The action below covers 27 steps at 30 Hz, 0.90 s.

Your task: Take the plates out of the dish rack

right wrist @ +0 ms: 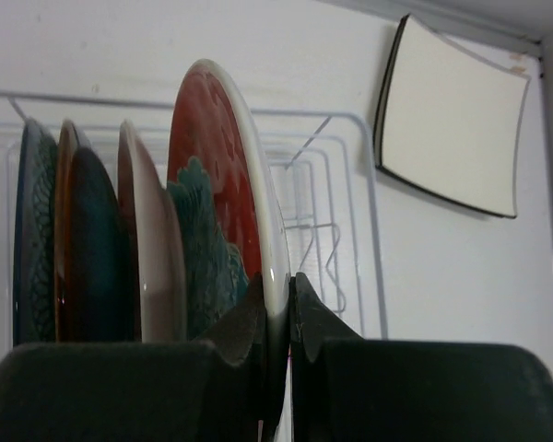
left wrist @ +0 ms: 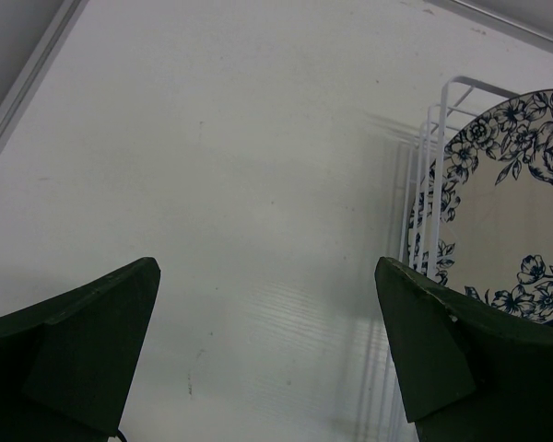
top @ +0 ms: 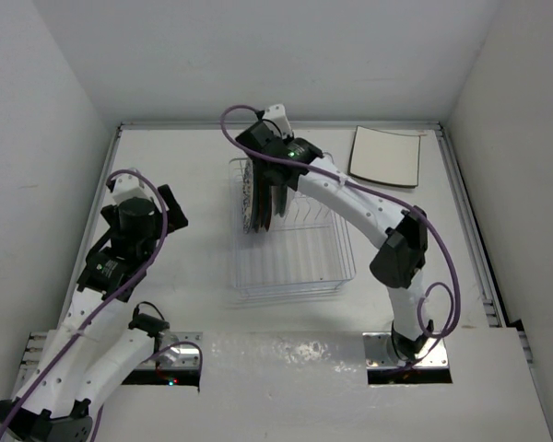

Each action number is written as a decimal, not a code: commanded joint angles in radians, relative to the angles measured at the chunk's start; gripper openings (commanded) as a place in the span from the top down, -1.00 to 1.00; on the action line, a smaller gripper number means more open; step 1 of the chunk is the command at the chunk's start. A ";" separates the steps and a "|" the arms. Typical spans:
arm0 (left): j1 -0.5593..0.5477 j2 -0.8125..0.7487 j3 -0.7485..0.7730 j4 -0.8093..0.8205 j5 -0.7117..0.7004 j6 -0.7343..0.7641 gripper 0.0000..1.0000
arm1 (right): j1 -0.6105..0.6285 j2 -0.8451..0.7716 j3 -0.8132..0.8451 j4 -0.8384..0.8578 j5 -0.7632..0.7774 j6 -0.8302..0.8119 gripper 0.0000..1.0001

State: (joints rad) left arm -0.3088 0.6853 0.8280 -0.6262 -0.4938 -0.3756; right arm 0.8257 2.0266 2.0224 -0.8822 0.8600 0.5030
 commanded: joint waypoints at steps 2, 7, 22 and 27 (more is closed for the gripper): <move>-0.009 -0.009 -0.001 0.028 -0.008 -0.005 -1.00 | 0.003 -0.124 0.131 0.060 0.172 -0.072 1.00; -0.009 0.010 0.017 0.028 0.020 0.009 -1.00 | 0.003 -0.222 0.104 0.055 0.198 -0.119 1.00; -0.006 0.003 0.056 0.446 0.994 -0.124 -1.00 | -0.013 -0.767 -0.278 0.305 -0.591 -0.017 1.00; -0.007 0.023 0.030 0.514 1.103 -0.141 -0.96 | -0.017 -0.870 -0.359 0.390 -0.779 0.066 1.00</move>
State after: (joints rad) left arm -0.3088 0.7025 0.8799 -0.2531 0.4362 -0.4843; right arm 0.8127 1.2118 1.6634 -0.7666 0.2806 0.4686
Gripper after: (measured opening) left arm 0.986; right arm 0.055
